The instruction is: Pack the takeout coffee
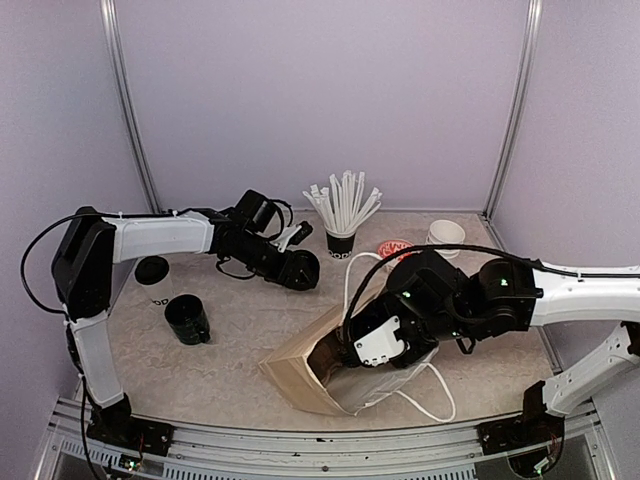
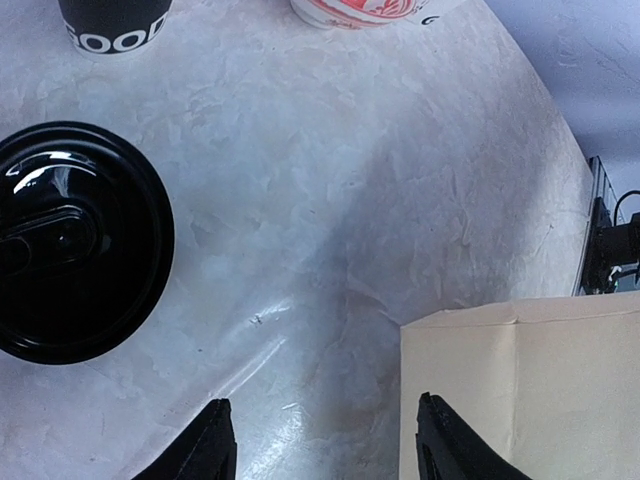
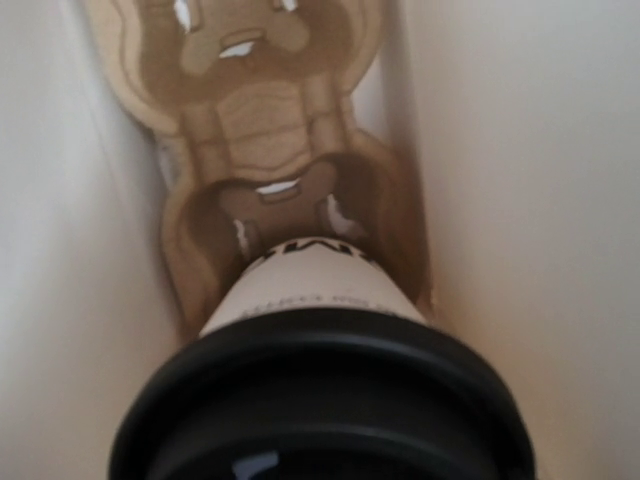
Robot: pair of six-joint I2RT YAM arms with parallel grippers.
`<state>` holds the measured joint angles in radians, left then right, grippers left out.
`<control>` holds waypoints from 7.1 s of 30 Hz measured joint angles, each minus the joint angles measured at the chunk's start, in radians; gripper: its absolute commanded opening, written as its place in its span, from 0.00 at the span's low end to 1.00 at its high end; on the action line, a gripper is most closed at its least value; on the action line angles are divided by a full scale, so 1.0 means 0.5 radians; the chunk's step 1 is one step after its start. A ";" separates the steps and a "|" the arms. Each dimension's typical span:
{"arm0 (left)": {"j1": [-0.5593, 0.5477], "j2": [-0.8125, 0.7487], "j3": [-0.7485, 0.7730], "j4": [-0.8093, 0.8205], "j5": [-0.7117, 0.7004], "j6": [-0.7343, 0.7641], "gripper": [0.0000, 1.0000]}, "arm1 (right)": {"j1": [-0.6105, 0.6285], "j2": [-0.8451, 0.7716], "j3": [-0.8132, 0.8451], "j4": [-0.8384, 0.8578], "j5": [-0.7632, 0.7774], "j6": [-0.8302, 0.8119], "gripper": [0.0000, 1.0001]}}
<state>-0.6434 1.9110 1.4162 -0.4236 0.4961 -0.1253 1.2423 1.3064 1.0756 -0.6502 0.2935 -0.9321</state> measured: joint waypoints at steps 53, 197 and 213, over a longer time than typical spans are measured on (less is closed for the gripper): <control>0.046 0.214 0.054 -0.172 0.079 0.046 0.60 | -0.104 -0.145 -0.240 0.238 -0.089 -0.352 0.43; 0.236 -0.362 -0.052 -0.213 0.146 0.219 0.59 | -0.410 1.102 1.269 -1.205 -0.777 0.095 0.99; 0.078 -0.707 0.083 -0.107 0.610 0.257 0.68 | -0.423 1.092 1.347 -1.268 -0.933 0.179 0.99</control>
<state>-0.6044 1.5574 1.4578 -0.4770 0.8009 0.0032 1.0309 1.8523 1.7493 -1.2842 -0.1730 -0.8429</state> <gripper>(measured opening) 0.673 0.992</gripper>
